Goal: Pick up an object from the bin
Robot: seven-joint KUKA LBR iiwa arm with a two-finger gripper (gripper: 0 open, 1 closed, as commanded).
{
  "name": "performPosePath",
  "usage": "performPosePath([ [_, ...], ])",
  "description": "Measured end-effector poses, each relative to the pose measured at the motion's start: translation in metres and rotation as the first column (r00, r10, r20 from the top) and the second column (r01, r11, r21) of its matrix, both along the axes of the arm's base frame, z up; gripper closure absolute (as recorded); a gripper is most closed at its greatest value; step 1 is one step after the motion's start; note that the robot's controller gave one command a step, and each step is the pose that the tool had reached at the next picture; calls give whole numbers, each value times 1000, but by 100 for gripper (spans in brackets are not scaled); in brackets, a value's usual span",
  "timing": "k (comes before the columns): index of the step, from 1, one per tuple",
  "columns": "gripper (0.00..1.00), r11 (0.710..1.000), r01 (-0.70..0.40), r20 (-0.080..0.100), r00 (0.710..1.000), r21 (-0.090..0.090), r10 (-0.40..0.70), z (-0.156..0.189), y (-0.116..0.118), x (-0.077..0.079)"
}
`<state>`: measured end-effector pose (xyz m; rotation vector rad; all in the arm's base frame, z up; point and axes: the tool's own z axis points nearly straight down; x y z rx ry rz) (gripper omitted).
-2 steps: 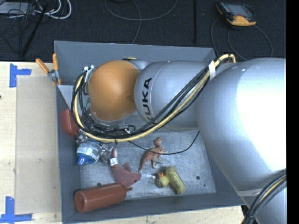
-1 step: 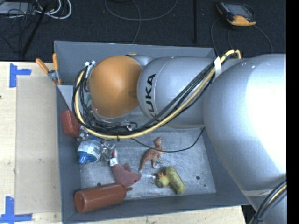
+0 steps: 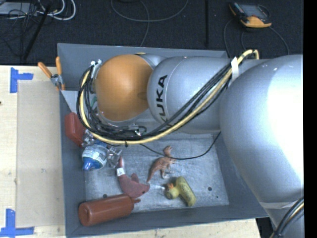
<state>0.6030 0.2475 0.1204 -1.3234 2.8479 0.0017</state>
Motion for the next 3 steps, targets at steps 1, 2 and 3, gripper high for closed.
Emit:
performPosePath([
  [1,100,1000,1,3,1000,1,-1,6,0,0],
  [2,100,1000,2,-2,1000,-1,-2,12,0,-1],
  [3,100,1000,3,0,1000,0,-3,21,0,-1],
])
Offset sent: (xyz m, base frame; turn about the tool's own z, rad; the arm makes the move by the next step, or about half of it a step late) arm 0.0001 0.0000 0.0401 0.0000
